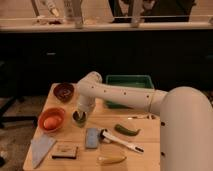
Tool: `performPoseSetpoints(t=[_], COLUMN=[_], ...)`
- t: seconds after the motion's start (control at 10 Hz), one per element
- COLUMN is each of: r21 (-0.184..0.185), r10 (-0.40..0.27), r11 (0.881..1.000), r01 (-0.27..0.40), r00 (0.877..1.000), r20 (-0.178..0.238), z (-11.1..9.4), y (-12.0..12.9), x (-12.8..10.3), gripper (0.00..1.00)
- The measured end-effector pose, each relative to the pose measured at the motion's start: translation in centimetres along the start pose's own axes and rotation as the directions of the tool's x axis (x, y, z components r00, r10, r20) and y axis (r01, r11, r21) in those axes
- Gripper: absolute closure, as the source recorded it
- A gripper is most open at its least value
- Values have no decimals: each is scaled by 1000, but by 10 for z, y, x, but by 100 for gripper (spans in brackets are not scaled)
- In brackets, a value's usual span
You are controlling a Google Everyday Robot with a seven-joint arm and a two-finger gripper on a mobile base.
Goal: Stack cups on top of each other
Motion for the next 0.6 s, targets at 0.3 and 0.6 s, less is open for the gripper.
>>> performPoseSetpoints(t=[0.3, 0.6], r21=[0, -1], r10=[2, 1], r11=[1000, 1000], r01=[-2, -1], r00=[1000, 1000], r20=[-1, -1], z=[-1, -1], y=[1, 1], x=[0, 0], gripper=[20, 20])
